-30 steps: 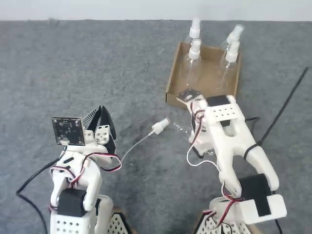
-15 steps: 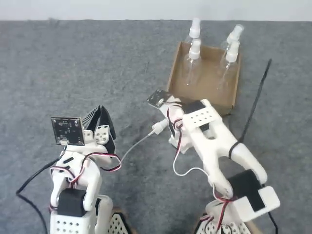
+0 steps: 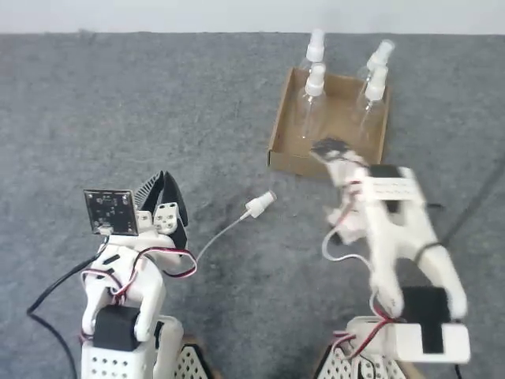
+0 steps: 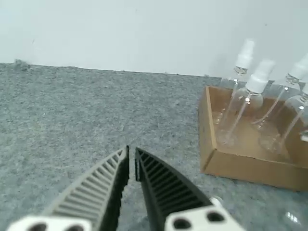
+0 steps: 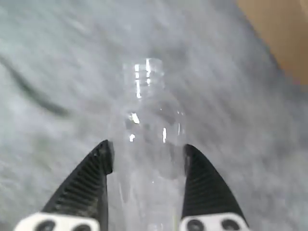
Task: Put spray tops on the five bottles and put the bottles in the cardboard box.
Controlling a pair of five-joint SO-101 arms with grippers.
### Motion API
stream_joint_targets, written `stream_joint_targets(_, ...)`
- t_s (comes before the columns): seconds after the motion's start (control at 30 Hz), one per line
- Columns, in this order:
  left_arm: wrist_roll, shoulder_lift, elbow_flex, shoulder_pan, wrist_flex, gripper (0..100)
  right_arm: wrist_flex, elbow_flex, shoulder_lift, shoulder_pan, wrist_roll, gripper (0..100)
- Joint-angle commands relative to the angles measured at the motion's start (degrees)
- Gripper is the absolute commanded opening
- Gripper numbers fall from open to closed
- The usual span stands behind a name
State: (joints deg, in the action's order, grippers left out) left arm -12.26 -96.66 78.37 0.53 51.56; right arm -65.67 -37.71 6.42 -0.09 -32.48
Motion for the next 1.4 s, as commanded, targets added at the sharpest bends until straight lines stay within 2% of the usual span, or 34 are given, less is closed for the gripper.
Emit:
stream_joint_targets(0.0,6.77,1.85,-1.01,7.74,0.79,1,-0.48,-1.58,6.46,12.53,-7.56,0.6)
stream_joint_targets(0.1,11.34,8.62,-3.74,13.36,1.76,1,-0.48,-1.93,8.66,21.41,-12.66,0.6)
stream_joint_targets(0.27,16.35,28.57,-12.62,18.02,1.76,2,3.30,-1.76,7.16,33.80,-19.78,0.9)
stream_joint_targets(0.43,17.32,50.90,-23.34,22.77,1.32,14,9.80,-1.76,3.30,40.92,-23.56,1.0)
stream_joint_targets(0.5,17.58,59.43,-27.38,23.82,0.53,17,10.95,-1.76,1.54,42.42,-24.97,1.0)
stream_joint_targets(0.67,18.37,78.77,-37.41,23.91,-1.14,15,14.99,-1.76,-1.54,45.58,-26.81,1.0)
stream_joint_targets(0.9,18.11,98.20,-51.21,24.09,-0.88,15,17.27,-1.76,-2.59,47.25,-26.81,1.0)
stream_joint_targets(1.1,18.11,108.04,-56.75,22.86,-1.23,15,17.27,-1.76,-2.59,47.25,-26.90,1.0)
stream_joint_targets(1.37,19.60,113.85,-60.70,19.16,-0.79,15,17.27,-1.93,-2.59,47.16,-26.90,1.0)
